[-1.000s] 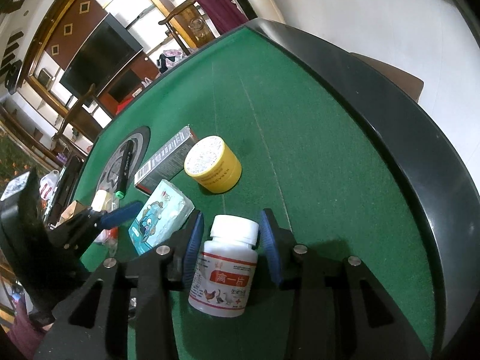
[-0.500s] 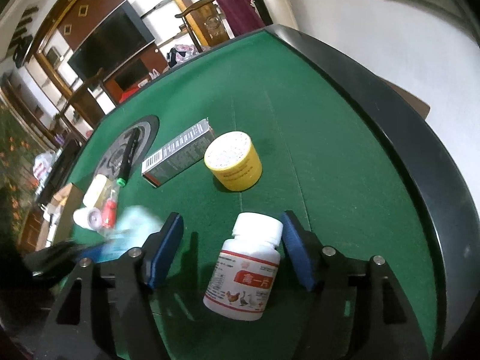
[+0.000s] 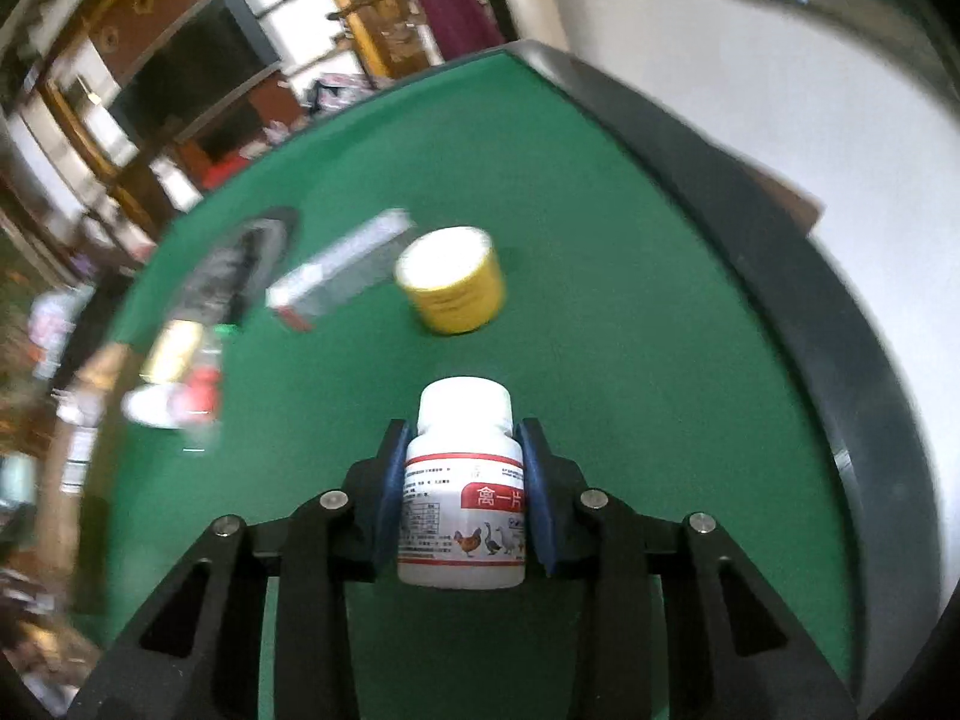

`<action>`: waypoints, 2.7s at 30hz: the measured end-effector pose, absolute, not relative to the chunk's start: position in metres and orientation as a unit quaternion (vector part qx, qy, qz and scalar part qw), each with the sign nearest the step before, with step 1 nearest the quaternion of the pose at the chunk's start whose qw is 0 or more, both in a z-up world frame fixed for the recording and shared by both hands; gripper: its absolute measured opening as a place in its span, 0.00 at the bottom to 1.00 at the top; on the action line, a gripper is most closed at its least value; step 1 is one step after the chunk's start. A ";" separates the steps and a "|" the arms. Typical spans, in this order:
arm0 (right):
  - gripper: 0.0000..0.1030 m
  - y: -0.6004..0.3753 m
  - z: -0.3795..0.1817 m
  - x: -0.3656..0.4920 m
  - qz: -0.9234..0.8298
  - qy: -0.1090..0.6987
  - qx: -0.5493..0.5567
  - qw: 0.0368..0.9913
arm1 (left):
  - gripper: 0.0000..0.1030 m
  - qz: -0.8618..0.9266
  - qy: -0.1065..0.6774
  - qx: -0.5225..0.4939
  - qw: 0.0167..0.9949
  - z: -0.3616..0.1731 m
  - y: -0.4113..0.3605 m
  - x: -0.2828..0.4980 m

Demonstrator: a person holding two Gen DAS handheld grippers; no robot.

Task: Organize objects
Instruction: 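Carry the bottle and wipes pack into the cardboard box and open both tools, then move both tools back toward the yellow jar and white box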

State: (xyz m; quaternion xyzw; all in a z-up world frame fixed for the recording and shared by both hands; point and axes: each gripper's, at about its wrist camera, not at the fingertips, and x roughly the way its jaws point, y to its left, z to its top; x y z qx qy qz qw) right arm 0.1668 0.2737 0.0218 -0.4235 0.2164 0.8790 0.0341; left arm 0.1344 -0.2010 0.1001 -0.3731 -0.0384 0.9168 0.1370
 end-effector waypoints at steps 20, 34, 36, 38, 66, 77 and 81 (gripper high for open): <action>0.33 -0.048 0.056 0.121 0.827 0.109 -0.483 -0.266 | 0.37 0.875 -0.031 -0.482 0.004 0.022 -0.314 0.055; 0.33 -0.153 0.016 0.075 0.787 0.106 -0.532 -0.293 | 0.43 0.876 -0.105 -0.472 0.003 0.033 -0.340 0.065; 0.33 -0.154 0.016 0.072 0.789 0.107 -0.531 -0.290 | 0.45 0.888 -0.109 -0.448 0.002 0.045 -0.344 0.076; 0.33 -0.157 0.017 0.069 0.788 0.110 -0.531 -0.291 | 0.51 0.899 -0.129 -0.419 0.003 0.057 -0.354 0.092; 0.46 -0.132 0.051 0.065 0.841 0.098 -0.484 -0.222 | 0.59 0.905 -0.192 -0.377 -0.049 0.053 -0.384 0.155; 0.53 -0.054 0.054 0.097 0.873 0.072 -0.453 -0.165 | 0.59 0.912 -0.136 -0.387 -0.019 0.070 -0.308 0.152; 0.53 -0.018 0.049 0.105 0.877 0.087 -0.450 -0.144 | 0.59 0.926 -0.047 -0.372 -0.042 0.084 -0.256 0.153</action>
